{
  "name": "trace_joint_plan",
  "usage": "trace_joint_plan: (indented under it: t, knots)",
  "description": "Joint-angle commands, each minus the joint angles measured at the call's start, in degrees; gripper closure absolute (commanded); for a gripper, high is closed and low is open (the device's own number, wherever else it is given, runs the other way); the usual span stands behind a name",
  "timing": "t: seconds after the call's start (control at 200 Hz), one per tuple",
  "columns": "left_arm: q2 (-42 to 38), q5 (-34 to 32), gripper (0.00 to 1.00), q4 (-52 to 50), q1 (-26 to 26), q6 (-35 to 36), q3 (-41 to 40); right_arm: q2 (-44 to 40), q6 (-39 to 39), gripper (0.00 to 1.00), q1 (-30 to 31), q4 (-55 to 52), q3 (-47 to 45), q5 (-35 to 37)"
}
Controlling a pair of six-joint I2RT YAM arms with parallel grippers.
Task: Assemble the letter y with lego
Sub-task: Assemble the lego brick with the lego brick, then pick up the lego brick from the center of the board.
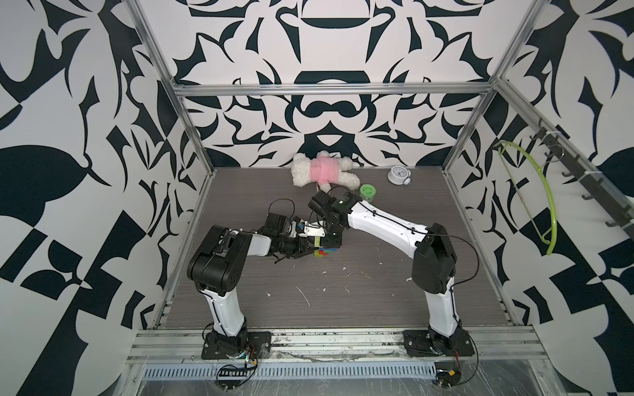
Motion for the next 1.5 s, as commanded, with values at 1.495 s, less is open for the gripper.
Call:
trace_joint_plan:
  t: [1.495]
  knots:
    - [2.37,-10.21,0.54,-8.96,-0.12,1.47,-1.48,-16.83,70.24,0.43,-13.61,24.94,-29.43,-22.48]
